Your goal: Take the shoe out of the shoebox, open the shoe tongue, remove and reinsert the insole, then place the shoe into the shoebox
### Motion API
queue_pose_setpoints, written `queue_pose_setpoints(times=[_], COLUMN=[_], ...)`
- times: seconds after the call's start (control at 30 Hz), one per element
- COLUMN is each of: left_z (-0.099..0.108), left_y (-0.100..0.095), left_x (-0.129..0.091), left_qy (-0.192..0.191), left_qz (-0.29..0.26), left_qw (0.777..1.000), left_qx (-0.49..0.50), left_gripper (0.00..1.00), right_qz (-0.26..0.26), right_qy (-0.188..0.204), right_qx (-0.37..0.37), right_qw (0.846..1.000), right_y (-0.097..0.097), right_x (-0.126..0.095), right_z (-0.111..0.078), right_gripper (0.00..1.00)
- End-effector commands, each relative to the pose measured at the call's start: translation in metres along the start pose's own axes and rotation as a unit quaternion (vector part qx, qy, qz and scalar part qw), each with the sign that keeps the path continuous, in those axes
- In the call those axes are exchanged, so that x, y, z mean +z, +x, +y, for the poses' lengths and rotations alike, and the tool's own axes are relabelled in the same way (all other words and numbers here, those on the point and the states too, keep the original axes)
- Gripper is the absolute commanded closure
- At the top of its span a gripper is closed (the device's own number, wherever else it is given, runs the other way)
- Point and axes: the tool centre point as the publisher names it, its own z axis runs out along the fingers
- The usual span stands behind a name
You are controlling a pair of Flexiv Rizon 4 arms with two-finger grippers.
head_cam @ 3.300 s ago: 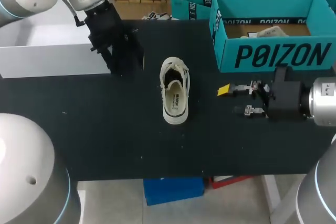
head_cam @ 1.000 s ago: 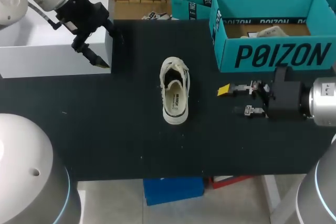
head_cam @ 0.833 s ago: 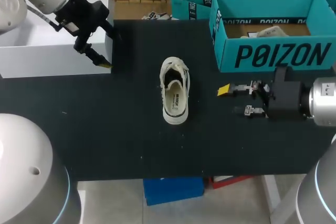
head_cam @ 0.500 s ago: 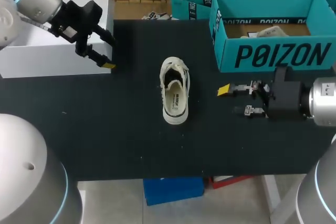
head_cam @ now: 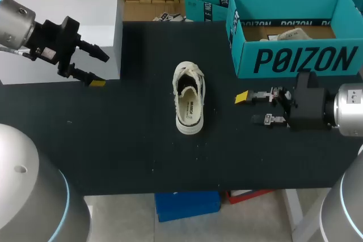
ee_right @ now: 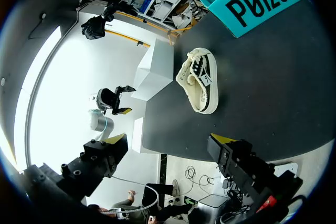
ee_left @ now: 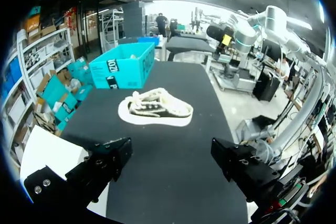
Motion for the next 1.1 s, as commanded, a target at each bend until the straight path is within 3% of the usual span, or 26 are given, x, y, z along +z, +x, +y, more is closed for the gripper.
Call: queue_pose_setpoints(times=[0.03,0.4,0.53,0.73,1.1], left_z=[0.000,0.001,0.001,0.001,0.001], left_y=[0.000,0.001,0.001,0.001,0.001], left_x=[-0.002,-0.004,-0.004,-0.004,-0.004], left_qy=[0.000,-0.001,-0.001,-0.001,-0.001], left_qz=[-0.003,0.000,0.000,0.000,0.000], left_qw=[1.000,1.000,1.000,1.000,1.000], left_qx=[0.006,0.028,0.028,0.028,0.028], left_gripper=[0.00,0.00,0.00,0.00,0.00], right_qz=[0.000,0.000,-0.056,-0.144,-0.287], right_qy=[0.000,0.000,0.043,0.123,0.229], right_qx=[0.000,0.000,-0.060,-0.122,-0.179], right_qw=[1.000,1.000,0.996,0.974,0.913], right_y=[0.000,0.000,0.009,0.005,-0.003], right_x=[0.000,0.000,-0.017,-0.014,0.017], right_z=[0.000,0.000,0.034,0.066,0.104], right_gripper=[0.00,0.00,0.00,0.00,0.00])
